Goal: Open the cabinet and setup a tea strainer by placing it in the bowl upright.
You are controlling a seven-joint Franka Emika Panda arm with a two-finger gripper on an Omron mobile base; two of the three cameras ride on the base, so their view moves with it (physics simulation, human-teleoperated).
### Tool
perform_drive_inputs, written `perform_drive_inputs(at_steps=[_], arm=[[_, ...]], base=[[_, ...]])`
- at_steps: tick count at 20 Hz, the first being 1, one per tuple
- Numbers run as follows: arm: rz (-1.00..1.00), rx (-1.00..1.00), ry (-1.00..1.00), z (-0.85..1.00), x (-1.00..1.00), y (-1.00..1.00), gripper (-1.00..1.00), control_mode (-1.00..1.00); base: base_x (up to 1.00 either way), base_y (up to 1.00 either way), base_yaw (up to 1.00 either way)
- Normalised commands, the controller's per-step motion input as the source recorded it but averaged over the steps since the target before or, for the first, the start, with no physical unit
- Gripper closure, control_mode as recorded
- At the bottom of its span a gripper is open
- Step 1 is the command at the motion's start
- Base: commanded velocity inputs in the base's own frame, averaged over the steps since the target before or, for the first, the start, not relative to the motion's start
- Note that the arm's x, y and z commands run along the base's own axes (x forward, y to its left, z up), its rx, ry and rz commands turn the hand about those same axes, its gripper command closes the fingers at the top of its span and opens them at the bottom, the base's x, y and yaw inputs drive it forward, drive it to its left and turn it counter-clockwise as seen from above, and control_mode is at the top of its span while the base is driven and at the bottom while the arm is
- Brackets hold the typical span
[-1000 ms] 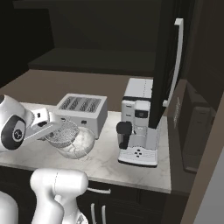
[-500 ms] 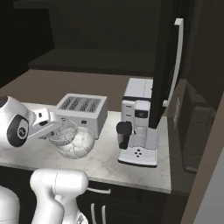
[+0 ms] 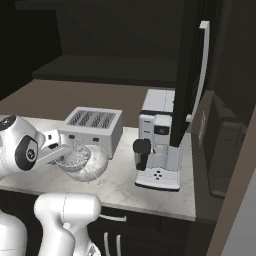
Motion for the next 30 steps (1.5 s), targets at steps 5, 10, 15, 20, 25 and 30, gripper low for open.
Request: perform_drive_inputs(at_steps=[5, 10, 15, 20, 25, 30], arm=[[0.0, 0.0, 0.0, -0.24, 0.0, 0.0, 1.0, -1.0], [0.0, 0.0, 0.0, -0.05, 0.02, -0.01, 1.0, -1.0], [0.0, 0.0, 0.0, 0.0, 0.1, -0.02, 1.0, -1.0], [0.0, 0.0, 0.0, 0.0, 0.21, 0.0, 1.0, -1.0], [0.0, 0.0, 0.0, 0.0, 0.22, 0.0, 1.0, -1.0], [0.0, 0.0, 0.0, -0.12, 0.16, 0.0, 1.0, -1.0]], base=[[0.0, 0.0, 0.0], [0.0, 0.0, 0.0], [0.0, 0.0, 0.0], [0.0, 0.0, 0.0], [0.0, 0.0, 0.0], [0.0, 0.0, 0.0]])
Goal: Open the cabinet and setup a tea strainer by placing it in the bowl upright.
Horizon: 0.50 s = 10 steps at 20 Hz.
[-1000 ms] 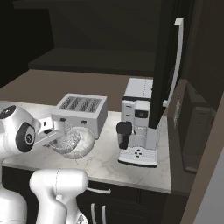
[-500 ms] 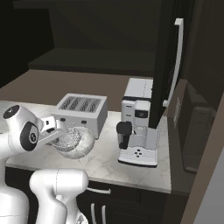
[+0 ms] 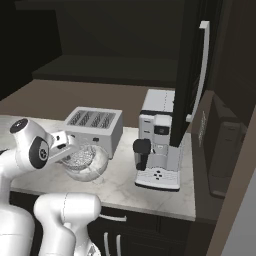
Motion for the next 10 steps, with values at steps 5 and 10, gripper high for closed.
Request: perform_drive_inputs(at_steps=[5, 10], arm=[[0.0, 0.0, 0.0, -0.31, 0.05, 0.0, 1.0, -1.0], [0.0, 0.0, 0.0, -0.23, 0.06, 0.0, 1.0, -1.0]], base=[[0.0, 0.0, 0.0], [0.0, 0.0, 0.0]])
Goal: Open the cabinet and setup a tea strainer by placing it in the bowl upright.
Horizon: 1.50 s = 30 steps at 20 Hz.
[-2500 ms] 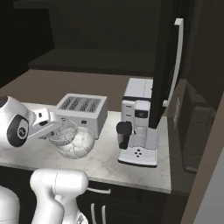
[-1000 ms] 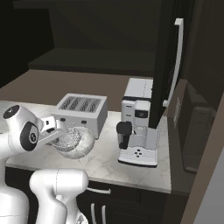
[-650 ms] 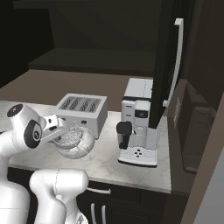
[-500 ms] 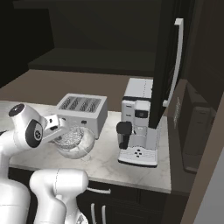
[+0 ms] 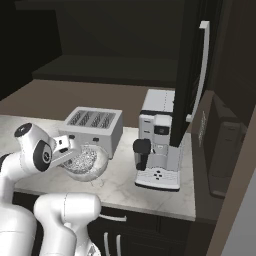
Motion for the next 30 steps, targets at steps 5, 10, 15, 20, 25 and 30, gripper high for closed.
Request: perform_drive_inputs(at_steps=[5, 10, 15, 20, 25, 30], arm=[[0.0, 0.0, 0.0, -0.07, 0.13, 0.0, 1.0, -1.0], [0.0, 0.0, 0.0, -0.02, 0.16, 0.0, 1.0, -1.0], [0.0, 0.0, 0.0, -0.07, 0.14, 0.0, 1.0, -1.0], [0.0, 0.0, 0.0, -0.12, 0.07, 0.0, 1.0, -1.0], [0.0, 0.0, 0.0, 0.0, 0.01, 0.0, 1.0, -1.0], [0.0, 0.0, 0.0, 0.0, 0.01, 0.0, 1.0, -1.0]], base=[[0.0, 0.0, 0.0], [0.0, 0.0, 0.0], [0.0, 0.0, 0.0], [0.0, 0.0, 0.0], [0.0, 0.0, 0.0], [0.0, 0.0, 0.0]])
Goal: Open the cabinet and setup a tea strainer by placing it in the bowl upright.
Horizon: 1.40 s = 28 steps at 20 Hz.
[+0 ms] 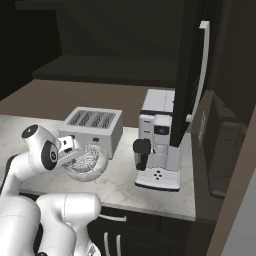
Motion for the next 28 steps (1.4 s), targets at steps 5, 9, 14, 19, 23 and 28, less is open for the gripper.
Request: perform_drive_inputs(at_steps=[5, 9, 14, 19, 23, 28], arm=[[0.0, 0.0, 0.0, 0.0, 0.04, 0.0, -1.0, -1.0], [0.0, 0.0, 0.0, 0.0, 0.03, 0.0, -1.0, -1.0], [0.0, 0.0, 0.0, 0.0, 0.0, 0.0, -1.0, -1.0], [0.0, 0.0, 0.0, 0.0, 0.0, 0.0, -1.0, -1.0], [0.0, 0.0, 0.0, 0.0, 0.0, 0.0, -1.0, -1.0], [0.0, 0.01, -0.03, 0.41, -0.13, 0.0, -1.0, -1.0]], base=[[0.0, 0.0, 0.0], [0.0, 0.0, 0.0], [0.0, 0.0, 0.0], [0.0, 0.0, 0.0], [0.0, 0.0, 0.0], [0.0, 0.0, 0.0]])
